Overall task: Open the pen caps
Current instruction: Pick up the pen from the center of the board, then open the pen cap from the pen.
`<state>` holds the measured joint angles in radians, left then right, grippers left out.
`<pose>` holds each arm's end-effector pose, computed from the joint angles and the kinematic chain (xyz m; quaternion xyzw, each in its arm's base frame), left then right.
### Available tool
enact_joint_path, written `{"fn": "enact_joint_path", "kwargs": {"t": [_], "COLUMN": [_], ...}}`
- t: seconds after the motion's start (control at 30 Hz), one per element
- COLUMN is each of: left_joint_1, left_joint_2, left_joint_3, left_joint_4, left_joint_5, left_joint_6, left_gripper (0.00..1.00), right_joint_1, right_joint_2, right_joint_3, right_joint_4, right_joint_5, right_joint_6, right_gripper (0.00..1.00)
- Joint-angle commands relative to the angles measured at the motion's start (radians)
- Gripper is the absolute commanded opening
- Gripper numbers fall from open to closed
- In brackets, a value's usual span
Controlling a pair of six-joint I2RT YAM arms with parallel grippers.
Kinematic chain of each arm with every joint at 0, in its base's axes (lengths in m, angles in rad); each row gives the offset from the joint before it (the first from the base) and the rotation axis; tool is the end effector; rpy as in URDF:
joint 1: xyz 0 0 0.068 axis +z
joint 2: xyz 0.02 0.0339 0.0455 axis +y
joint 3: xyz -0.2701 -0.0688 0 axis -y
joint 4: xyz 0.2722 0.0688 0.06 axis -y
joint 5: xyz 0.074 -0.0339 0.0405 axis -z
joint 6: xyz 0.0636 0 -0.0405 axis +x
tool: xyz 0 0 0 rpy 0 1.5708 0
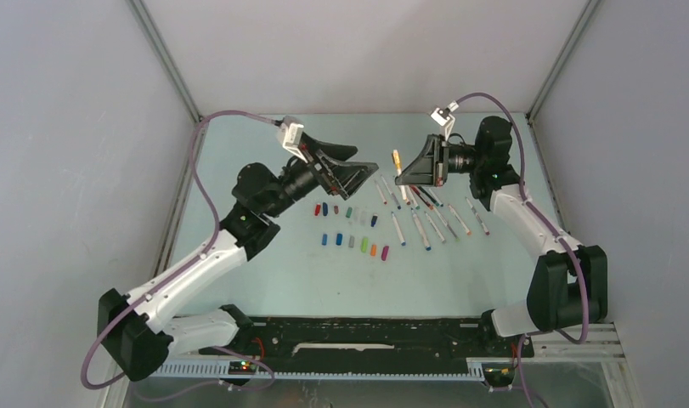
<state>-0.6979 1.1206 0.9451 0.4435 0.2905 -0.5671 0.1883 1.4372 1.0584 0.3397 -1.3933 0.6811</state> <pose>0.2266 -0.2139 0.4040 0.1541 0.5911 -0.5359 0.5828 0.3265 0.1259 0.3329 -0.2965 0.6446 0.6434 0.2874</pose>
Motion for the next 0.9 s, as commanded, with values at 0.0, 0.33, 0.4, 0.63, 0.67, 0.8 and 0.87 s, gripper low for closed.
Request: {"fn": "enact_joint_path", "kwargs": {"t": [0.0,0.33,0.4,0.63,0.67,0.8,0.87], "left_joint_1": [0.038,0.029,0.021,0.0,-0.003,-0.014,-0.018], "left_joint_2": [0.036,0.139,0.156,0.211,0.219,0.25,0.265], "left_joint_3": [-0.015,0.001,0.005,0.016,0.02,0.038,0.05], "left_joint_4": [0.049,0.227,0.231,0.273,0.274,0.27,0.27], "left_joint_5": [0.029,0.076,0.071,0.066,0.069,0.077,0.085], "left_joint_6": [-0.06,-0.217,-0.222,-0.247,-0.251,-0.258,-0.262], "left_gripper": [1.0,0.94,0.91,0.78,0.77,0.69,0.64], "right_joint_1": [0.014,0.026,0.029,0.034,0.035,0.037,0.037], "right_joint_2": [-0.039,-0.044,-0.041,-0.04,-0.04,-0.039,-0.04], "right_joint_3": [0.001,0.001,0.002,0.0,0.001,0.002,0.001], "right_joint_4": [-0.012,-0.051,-0.053,-0.057,-0.057,-0.059,-0.06], "right_joint_5": [-0.059,-0.056,-0.055,-0.052,-0.052,-0.05,-0.051], "right_joint_6": [-0.059,-0.089,-0.091,-0.092,-0.093,-0.094,-0.096], "right_gripper": [0.0,0.0,0.0,0.0,0.0,0.0,0.0]}}
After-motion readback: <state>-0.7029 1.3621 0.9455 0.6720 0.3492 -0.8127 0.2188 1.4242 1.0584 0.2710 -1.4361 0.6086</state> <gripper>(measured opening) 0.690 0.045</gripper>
